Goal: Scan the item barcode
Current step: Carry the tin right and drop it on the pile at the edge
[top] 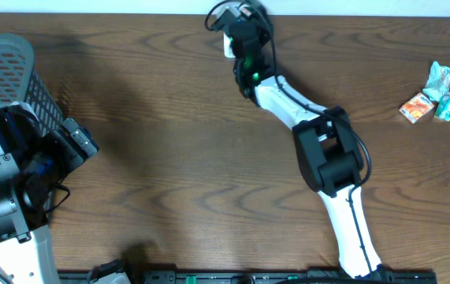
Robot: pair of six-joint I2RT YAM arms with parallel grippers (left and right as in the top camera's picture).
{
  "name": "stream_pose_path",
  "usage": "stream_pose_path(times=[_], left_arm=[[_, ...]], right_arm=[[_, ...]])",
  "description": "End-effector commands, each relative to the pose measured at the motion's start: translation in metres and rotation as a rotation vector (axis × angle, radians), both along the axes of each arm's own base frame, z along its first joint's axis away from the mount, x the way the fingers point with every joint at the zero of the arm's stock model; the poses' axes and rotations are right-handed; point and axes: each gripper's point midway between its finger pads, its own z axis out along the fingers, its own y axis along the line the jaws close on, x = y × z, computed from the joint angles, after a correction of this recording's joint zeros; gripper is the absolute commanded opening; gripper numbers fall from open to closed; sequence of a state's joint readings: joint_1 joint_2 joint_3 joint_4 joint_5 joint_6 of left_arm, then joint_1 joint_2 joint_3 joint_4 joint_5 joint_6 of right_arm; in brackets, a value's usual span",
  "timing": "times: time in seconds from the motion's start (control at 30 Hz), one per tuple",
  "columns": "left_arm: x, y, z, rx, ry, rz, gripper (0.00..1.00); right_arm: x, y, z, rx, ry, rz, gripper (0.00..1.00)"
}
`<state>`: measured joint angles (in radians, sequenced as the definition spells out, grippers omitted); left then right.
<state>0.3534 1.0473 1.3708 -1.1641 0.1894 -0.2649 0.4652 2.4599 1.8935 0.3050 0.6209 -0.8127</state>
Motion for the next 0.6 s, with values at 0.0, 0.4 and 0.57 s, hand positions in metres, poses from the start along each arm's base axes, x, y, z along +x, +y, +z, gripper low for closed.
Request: stream_pose_path(times=[0.0,0.4,0.57], left_arm=[[0.0,0.0,0.005,-0.003,-0.015,0.001,0.98],[0.0,0.0,0.005,-0.003,-0.015,0.001,0.98],[0.0,0.0,0.005,-0.003,-0.015,0.001,0.98]], right_arm=[[-0.003,-0.071,0.085,0.082,-0.101,-0.191,0.47],[-0.085,-0.318,0.017,0.194,0.207,-0.882,0.49],[-0.139,-0.401,-0.019,0.333,0.349,-1.086,0.53]])
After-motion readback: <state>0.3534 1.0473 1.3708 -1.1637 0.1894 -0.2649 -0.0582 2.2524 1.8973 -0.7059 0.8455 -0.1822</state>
